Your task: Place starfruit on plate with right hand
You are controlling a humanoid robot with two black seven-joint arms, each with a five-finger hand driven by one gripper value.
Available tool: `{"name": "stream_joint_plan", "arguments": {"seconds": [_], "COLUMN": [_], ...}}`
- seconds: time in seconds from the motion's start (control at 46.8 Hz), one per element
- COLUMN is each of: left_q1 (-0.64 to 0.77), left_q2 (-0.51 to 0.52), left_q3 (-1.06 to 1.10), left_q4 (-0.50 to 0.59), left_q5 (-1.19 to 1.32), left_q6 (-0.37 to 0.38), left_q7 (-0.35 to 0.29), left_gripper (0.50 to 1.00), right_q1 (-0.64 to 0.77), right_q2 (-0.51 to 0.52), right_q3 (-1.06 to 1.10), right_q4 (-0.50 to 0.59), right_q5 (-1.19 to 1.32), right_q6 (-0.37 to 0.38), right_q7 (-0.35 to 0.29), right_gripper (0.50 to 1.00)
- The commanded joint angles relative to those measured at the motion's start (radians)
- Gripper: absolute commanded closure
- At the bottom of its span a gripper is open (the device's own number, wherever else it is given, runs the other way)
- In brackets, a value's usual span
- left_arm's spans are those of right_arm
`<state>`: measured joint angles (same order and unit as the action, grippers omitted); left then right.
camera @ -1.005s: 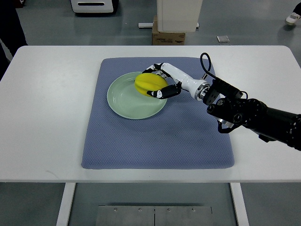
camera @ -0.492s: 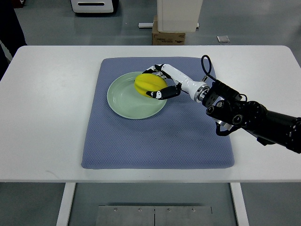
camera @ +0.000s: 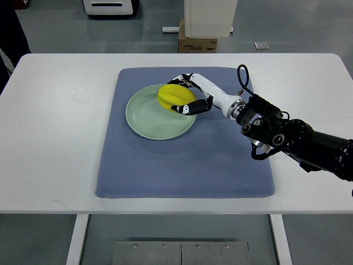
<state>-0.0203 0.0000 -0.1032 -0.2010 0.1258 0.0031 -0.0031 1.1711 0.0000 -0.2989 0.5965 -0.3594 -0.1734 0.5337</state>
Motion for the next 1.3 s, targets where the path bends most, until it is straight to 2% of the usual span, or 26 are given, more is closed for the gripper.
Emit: {"name": "stream_joint_plan", "arguments": {"seconds": [0.0,0.321,0.406,0.812,1.09,1.283], "left_q1": [0.000,0.000,0.000,0.000,0.000,0.000], "left_q2": [0.000,0.000,0.000,0.000,0.000,0.000], "left_q3": [0.000,0.000,0.000,0.000,0.000,0.000], "left_q4": [0.000,0.000,0.000,0.000,0.000,0.000], "left_q5": [0.000,0.000,0.000,0.000,0.000,0.000], "left_q6": [-0.002,0.000,0.000,0.000,0.000,0.000], "left_q7": [0.000,0.000,0.000,0.000,0.000,0.000], "left_gripper": [0.500,0.500,0.500,0.500,0.500,0.500], "right_q1": [-0.005,-0.005,-0.005,-0.017,-0.045,-0.100], "right_q2": [0.000,0.000,0.000,0.000,-0.012,-0.024], "right_q3": [0.010,0.020,0.038,0.230,0.222,0.222], "right_q4": [0.000,0.002,0.000,-0.015,-0.178,-0.234], "right_q5": [0.000,0.000,-0.001,-0.001,-0.003,-0.003], "right_q6": [0.000,0.000,0.000,-0.009,-0.035,-0.061], "right_q7": [0.000,0.002,0.002,0.002,0.015,0.040], "right_gripper": [0.584,0.563,0.515,0.500,0.500,0.500]}}
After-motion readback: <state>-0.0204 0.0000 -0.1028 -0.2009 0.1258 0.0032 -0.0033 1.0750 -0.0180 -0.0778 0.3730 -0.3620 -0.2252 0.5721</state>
